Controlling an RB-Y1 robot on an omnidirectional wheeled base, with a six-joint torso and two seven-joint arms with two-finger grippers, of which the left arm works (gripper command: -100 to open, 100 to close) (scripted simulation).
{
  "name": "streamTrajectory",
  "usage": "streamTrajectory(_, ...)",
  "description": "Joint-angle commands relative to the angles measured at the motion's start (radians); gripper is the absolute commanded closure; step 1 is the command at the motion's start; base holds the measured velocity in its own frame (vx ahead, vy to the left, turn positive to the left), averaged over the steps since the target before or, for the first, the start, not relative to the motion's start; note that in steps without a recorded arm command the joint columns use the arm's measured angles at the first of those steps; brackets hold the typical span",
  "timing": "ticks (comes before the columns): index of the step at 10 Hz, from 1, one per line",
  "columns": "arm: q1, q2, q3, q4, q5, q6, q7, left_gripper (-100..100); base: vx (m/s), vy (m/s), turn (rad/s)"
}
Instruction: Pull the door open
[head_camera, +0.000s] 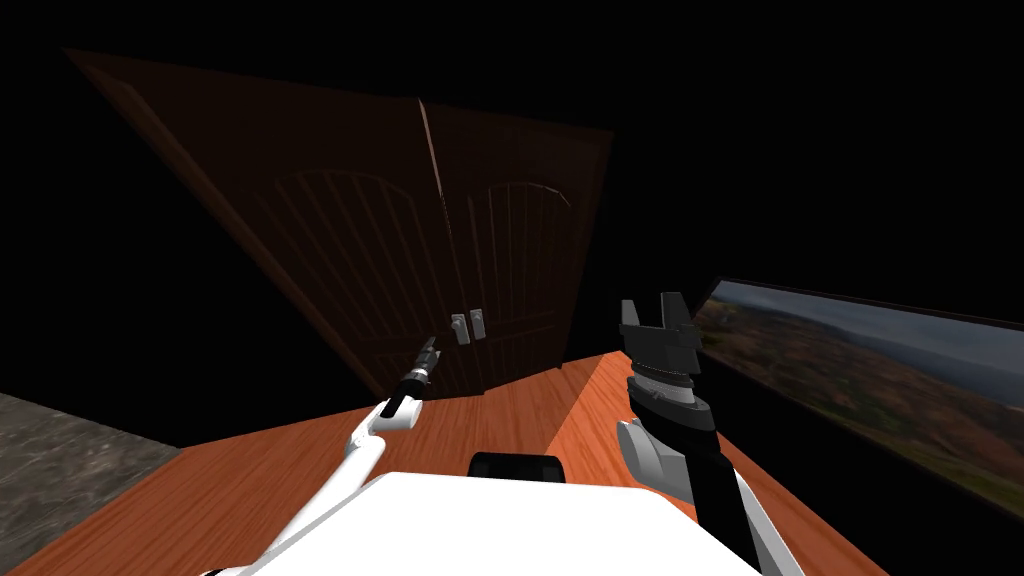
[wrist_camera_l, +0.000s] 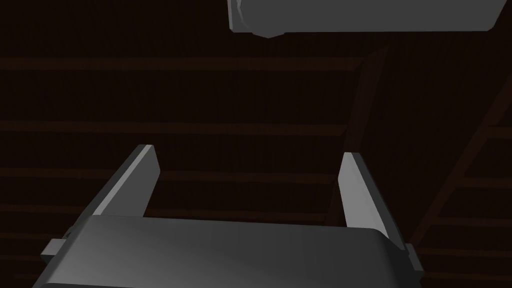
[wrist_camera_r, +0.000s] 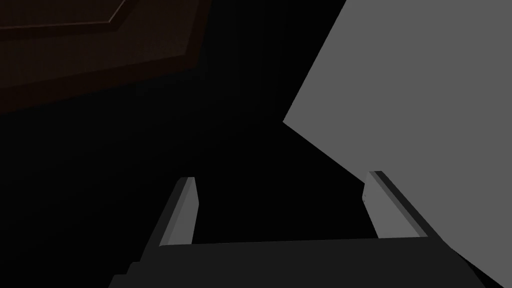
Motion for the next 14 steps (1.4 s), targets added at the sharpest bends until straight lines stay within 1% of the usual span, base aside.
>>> streamTrajectory(1,0.021,0.013,0.029,-0.001,0.004,0.010,-0.006,-100,0.070,0.156,0.213)
streamTrajectory(2,0.024,0.016,0.039,0.007,0.005,0.010,-0.009,-100,0.139,0.145,0.087)
streamTrajectory(3,0.023,0.015,0.043,0.010,0.006,0.009,-0.011,-100,0.167,0.095,-0.008)
streamTrajectory(5,0.010,0.007,0.039,0.011,0.004,0.006,-0.014,-100,0.209,0.030,-0.067)
streamTrajectory(8,-0.020,-0.016,0.013,-0.002,-0.002,0.001,-0.016,-100,0.232,-0.115,-0.149)
streamTrajectory(9,-0.015,-0.007,0.019,0.000,0.001,0.003,-0.012,-100,0.081,-0.055,-0.027)
streamTrajectory(10,-0.015,-0.007,0.019,0.000,0.001,0.003,-0.012,100,-0.004,0.003,0.029)
streamTrajectory(14,-0.015,-0.007,0.019,0.000,0.001,0.003,-0.012,100,-0.021,0.010,-0.011)
